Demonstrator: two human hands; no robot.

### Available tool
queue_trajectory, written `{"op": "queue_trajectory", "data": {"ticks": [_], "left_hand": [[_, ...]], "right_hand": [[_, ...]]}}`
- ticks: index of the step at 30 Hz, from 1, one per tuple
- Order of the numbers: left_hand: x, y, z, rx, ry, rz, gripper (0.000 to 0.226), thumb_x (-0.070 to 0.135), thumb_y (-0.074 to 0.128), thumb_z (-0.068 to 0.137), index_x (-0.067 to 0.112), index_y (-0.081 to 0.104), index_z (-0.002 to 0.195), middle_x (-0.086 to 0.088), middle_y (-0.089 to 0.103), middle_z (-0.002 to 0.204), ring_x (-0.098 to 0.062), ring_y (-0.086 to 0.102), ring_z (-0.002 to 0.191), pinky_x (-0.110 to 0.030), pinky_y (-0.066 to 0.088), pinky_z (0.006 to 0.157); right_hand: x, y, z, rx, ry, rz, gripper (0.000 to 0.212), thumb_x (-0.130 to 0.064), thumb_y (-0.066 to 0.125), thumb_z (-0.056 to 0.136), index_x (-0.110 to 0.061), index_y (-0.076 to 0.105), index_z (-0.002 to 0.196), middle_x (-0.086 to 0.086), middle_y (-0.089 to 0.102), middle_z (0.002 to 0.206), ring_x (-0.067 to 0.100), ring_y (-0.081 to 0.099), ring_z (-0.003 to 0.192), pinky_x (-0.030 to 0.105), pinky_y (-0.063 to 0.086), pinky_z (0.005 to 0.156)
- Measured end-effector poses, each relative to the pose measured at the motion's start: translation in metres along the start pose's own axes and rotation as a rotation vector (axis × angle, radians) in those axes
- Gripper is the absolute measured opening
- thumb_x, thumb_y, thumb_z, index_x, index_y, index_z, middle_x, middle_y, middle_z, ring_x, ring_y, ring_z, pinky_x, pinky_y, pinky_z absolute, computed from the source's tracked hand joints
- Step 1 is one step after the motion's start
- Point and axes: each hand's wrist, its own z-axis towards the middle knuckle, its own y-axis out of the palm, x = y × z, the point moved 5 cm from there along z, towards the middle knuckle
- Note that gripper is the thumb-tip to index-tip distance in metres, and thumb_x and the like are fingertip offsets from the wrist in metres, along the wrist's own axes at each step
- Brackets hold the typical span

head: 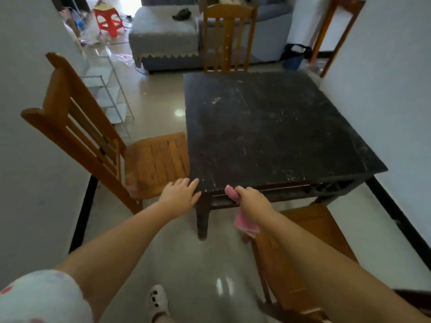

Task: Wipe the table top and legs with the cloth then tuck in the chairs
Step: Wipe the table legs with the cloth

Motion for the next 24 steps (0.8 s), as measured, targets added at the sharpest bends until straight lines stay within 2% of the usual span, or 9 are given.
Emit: {"op": "queue_trajectory", "data": {"ticks": [2,5,8,11,12,17,19,21,24], "left_hand": [[-0.022,-0.003,0.008,-0.025,0.111,0.035,0.055,0.044,0.023,0.099,0.019,0.015,0.147,-0.006,0.033,0.146,-0.024,0.029,0.135,-0.038,0.029,0.107],[-0.048,-0.003,0.027,-0.069,0.230,0.079,0.054,0.044,0.023,0.099,0.020,0.014,0.147,-0.006,0.030,0.147,-0.024,0.027,0.136,-0.037,0.028,0.108],[-0.060,-0.001,0.040,-0.079,0.293,0.111,0.054,0.045,0.022,0.098,0.021,0.013,0.147,-0.006,0.028,0.149,-0.024,0.025,0.137,-0.038,0.029,0.108],[-0.061,-0.002,0.044,-0.058,0.365,0.126,0.055,0.044,0.023,0.099,0.021,0.012,0.147,-0.006,0.025,0.150,-0.024,0.023,0.138,-0.038,0.029,0.108],[-0.062,-0.002,0.045,-0.064,0.377,0.112,0.055,0.044,0.024,0.099,0.021,0.011,0.147,-0.006,0.024,0.151,-0.024,0.022,0.138,-0.038,0.028,0.109],[-0.067,0.008,0.051,-0.072,0.456,0.143,0.054,0.038,0.027,0.099,0.023,0.008,0.147,-0.006,0.013,0.155,-0.023,0.013,0.142,-0.038,0.021,0.112],[-0.066,0.014,0.059,-0.063,0.511,0.184,0.054,0.033,0.029,0.100,0.024,0.005,0.148,-0.006,0.006,0.156,-0.023,0.007,0.143,-0.038,0.017,0.114],[-0.066,0.020,0.067,-0.067,0.582,0.221,0.057,0.029,0.032,0.099,0.024,0.002,0.148,-0.005,0.000,0.156,-0.023,0.001,0.143,-0.040,0.012,0.116],[-0.067,0.032,0.085,-0.033,0.713,0.291,0.062,0.024,0.036,0.098,0.024,0.000,0.148,-0.005,-0.003,0.156,-0.022,-0.005,0.143,-0.044,0.006,0.116]], "right_hand": [[-0.015,0.011,0.007,0.000,0.135,0.070,0.023,-0.017,0.059,0.086,-0.023,0.050,0.106,0.003,0.051,0.105,0.025,0.057,0.099,0.036,0.047,0.088],[-0.037,0.016,0.006,-0.011,0.301,0.076,0.037,-0.018,0.069,0.079,-0.024,0.048,0.108,0.003,0.050,0.113,0.023,0.055,0.104,0.034,0.048,0.089],[-0.051,0.023,-0.002,-0.035,0.351,0.105,0.029,-0.021,0.051,0.091,-0.019,0.047,0.120,0.007,0.049,0.119,0.023,0.049,0.109,0.036,0.046,0.093],[-0.047,0.045,-0.010,-0.029,0.446,0.375,0.018,-0.026,0.057,0.086,-0.018,0.051,0.101,0.008,0.057,0.108,0.012,0.061,0.087,0.026,0.055,0.071],[-0.047,0.054,-0.013,-0.059,0.464,0.475,0.020,-0.024,0.062,0.082,-0.018,0.050,0.098,0.006,0.060,0.103,0.010,0.063,0.083,0.024,0.056,0.069],[-0.060,0.079,-0.018,-0.200,0.516,0.759,0.042,-0.015,0.074,0.077,-0.016,0.046,0.109,0.002,0.060,0.098,0.009,0.065,0.081,0.015,0.050,0.060],[-0.061,0.094,-0.018,-0.176,0.545,0.813,0.045,-0.013,0.072,0.075,-0.016,0.045,0.111,0.005,0.059,0.105,0.014,0.065,0.089,0.024,0.055,0.072],[-0.063,0.112,-0.016,-0.102,0.601,0.800,0.034,-0.014,0.065,0.076,-0.018,0.048,0.105,0.005,0.060,0.105,0.017,0.064,0.094,0.038,0.055,0.083],[-0.064,0.132,0.000,0.122,0.739,0.757,0.008,-0.018,0.054,0.088,-0.016,0.052,0.094,0.005,0.061,0.095,0.017,0.061,0.088,0.036,0.052,0.083]]}}
